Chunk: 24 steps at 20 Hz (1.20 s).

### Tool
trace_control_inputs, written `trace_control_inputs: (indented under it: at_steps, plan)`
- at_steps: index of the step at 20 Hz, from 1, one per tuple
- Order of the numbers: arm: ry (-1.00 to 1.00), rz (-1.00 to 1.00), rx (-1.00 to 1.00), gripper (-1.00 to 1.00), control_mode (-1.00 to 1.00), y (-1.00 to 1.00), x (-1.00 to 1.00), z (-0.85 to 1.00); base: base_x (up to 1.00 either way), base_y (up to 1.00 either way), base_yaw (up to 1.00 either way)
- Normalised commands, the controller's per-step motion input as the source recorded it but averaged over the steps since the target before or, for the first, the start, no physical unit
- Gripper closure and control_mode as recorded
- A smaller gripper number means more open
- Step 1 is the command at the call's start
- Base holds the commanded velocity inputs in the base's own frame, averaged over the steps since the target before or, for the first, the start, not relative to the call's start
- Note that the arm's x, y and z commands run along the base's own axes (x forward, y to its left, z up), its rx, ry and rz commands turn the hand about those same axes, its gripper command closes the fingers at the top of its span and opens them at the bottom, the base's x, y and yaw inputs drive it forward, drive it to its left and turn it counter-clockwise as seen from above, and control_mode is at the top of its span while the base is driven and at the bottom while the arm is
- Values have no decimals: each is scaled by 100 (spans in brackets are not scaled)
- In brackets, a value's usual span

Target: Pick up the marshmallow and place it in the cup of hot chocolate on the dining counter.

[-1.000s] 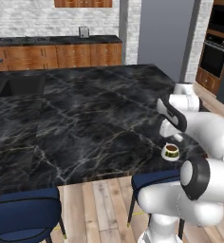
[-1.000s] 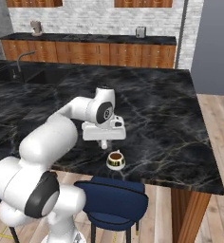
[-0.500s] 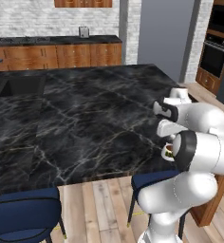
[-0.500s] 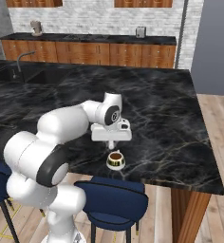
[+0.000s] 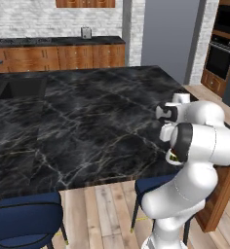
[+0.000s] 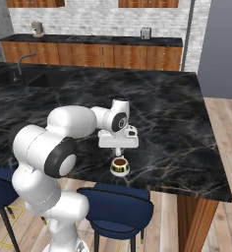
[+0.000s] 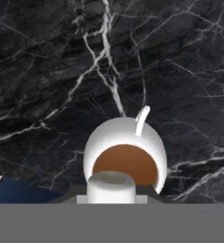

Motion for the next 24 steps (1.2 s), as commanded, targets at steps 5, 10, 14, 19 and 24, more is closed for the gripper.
trace_control_inputs:
  at_steps: [5, 10, 14, 19, 24]
  plan:
    - [0, 0, 0, 100, -100, -11, 0, -22, 0, 0, 0]
    - [0, 0, 0, 100, -100, -3, 0, -20, 0, 0, 0]
    - [0, 0, 0, 100, -100, 0, 0, -15, 0, 0, 0]
    - [0, 0, 0, 100, -100, 0, 0, -14, 0, 0, 0]
    - [0, 0, 0, -100, -100, 0, 0, -10, 0, 0, 0]
